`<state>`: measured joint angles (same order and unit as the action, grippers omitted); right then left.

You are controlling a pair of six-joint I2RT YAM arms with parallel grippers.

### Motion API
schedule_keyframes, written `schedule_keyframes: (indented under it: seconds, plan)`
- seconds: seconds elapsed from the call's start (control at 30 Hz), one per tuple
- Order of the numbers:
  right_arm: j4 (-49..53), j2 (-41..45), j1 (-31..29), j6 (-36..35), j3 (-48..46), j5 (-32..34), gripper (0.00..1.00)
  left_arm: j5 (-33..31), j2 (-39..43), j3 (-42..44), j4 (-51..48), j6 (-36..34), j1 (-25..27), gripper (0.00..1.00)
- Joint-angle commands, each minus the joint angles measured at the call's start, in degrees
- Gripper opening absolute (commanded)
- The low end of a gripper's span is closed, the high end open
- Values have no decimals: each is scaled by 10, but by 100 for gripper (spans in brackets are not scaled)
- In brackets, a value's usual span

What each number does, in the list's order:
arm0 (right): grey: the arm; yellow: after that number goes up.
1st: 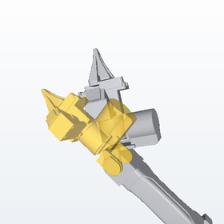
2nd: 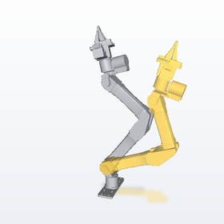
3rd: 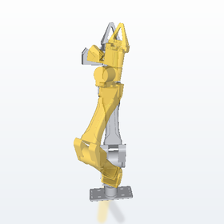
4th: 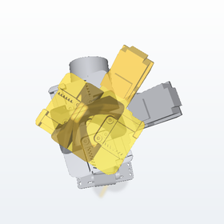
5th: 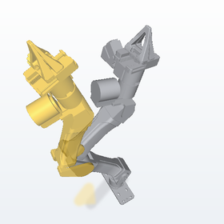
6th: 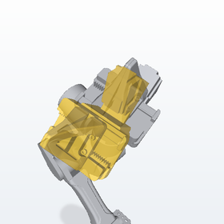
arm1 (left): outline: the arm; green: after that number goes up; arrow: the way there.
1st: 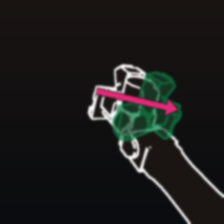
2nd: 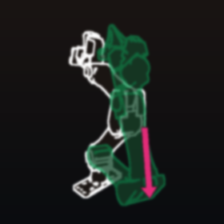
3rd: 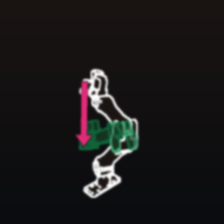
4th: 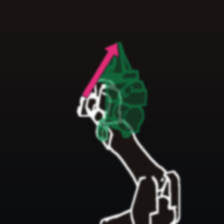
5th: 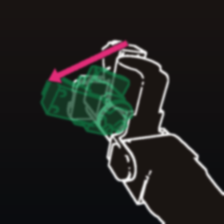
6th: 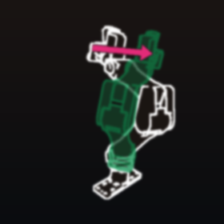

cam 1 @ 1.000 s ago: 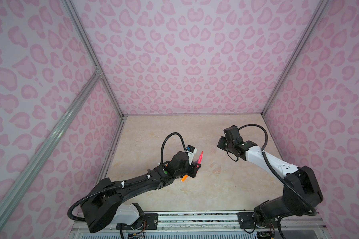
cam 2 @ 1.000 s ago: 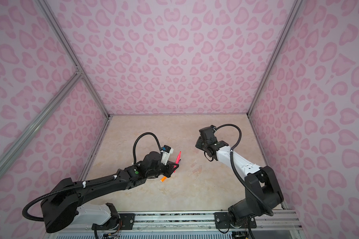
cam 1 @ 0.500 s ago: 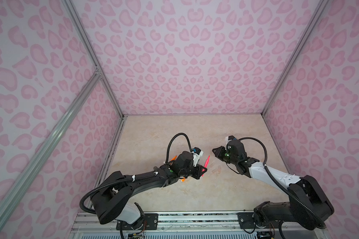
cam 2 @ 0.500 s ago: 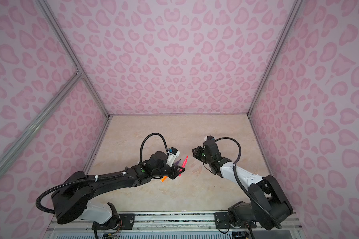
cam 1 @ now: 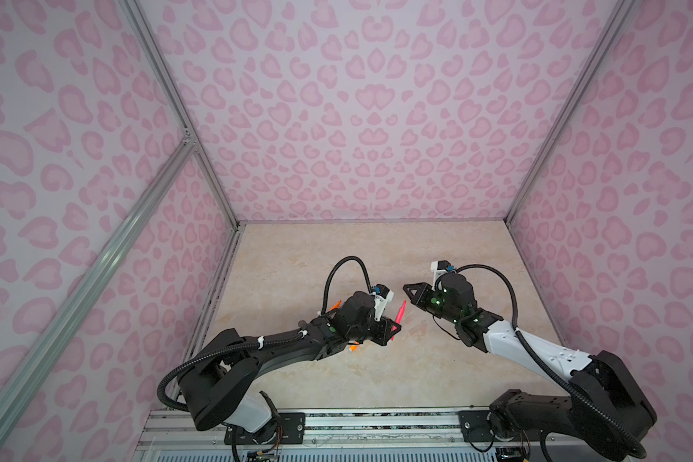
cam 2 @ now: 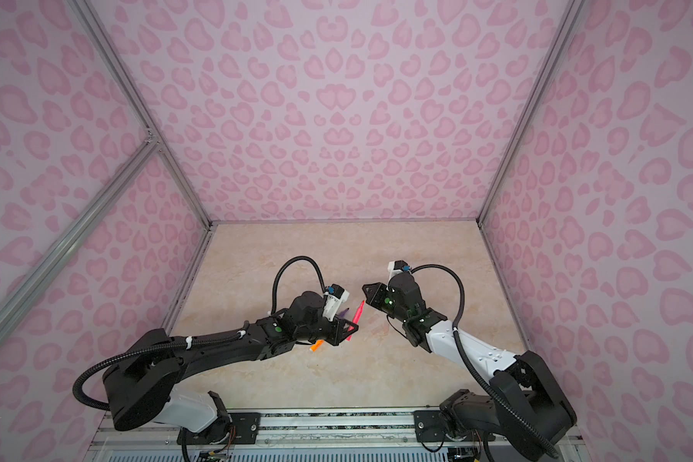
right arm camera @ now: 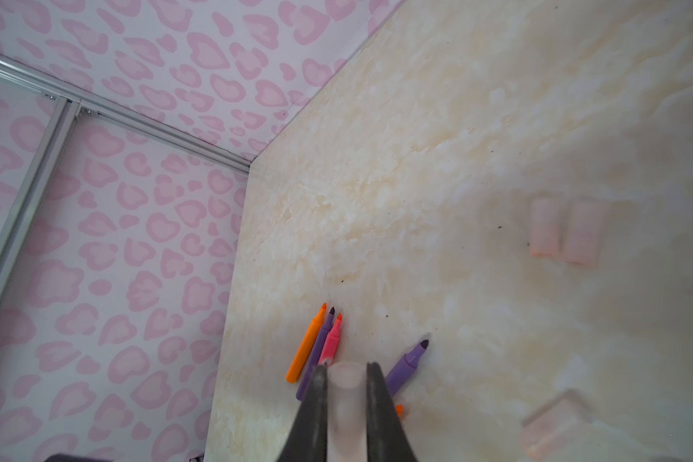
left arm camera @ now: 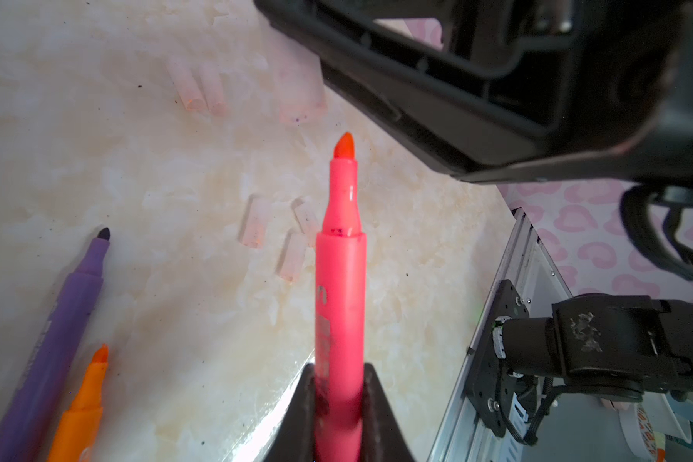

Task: Insert the pens into the pen caps
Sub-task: 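Lift the pink cap with the right gripper toward the held marker tip, then lower the pink cap onto the marker tip with the right gripper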

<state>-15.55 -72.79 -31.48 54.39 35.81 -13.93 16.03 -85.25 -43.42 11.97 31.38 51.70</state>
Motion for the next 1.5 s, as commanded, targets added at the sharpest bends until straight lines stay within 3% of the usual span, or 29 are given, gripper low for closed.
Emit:
schedule_keyframes:
  seconds: [0.0,1.0,1.47]
  plan:
    - [-10,6,-13,-8,0,28,0,-14,3,-8,5,-2,-1,4]
    - [-18,20,-57,-6,-19,73,0,-33,16,1,7,3,-4,4]
    - [-147,68,-113,-15,-80,81,0,-18,85,58,69,27,-23,4]
